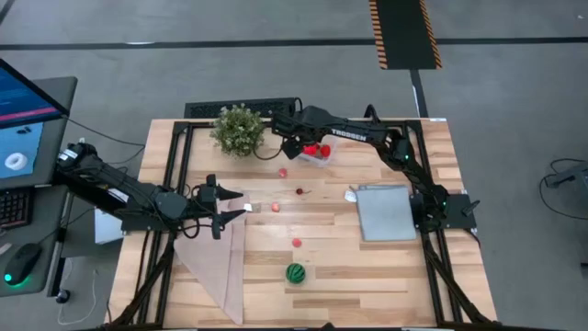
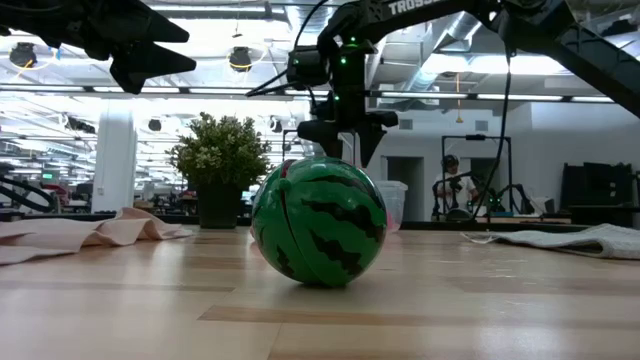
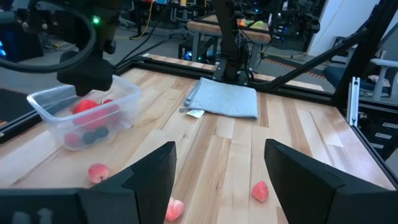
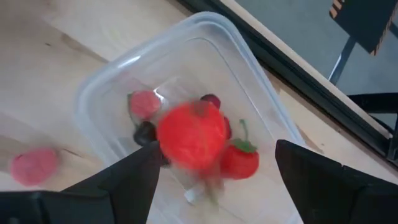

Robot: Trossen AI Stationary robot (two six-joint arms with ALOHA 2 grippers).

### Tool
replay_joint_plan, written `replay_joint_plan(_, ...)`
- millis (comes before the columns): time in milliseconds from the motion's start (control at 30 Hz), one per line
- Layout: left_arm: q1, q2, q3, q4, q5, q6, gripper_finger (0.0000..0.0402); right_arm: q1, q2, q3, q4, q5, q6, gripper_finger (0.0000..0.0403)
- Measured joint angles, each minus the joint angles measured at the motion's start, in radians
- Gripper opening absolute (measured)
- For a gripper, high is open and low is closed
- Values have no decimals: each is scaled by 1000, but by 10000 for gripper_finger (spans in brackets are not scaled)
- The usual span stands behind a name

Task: Pick and placing Produce into tupperware
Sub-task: Put the apple into the transparent bin, then put the red cherry into the transparent bin

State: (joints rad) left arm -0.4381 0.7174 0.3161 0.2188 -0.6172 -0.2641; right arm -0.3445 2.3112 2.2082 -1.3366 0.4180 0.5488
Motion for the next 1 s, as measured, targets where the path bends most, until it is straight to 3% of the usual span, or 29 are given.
replay_joint_plan(433,0,0,0,1,0,1,236,21,-11,-1,-107,-6,-26,341)
replay_joint_plan(667,0,0,0,-3,0,1,236,136,-12,-1,-157,-24,-138,341)
replay_joint_plan(1000,0,0,0,2,0,2,236,291,-11,-1,-131,-20,-70,341)
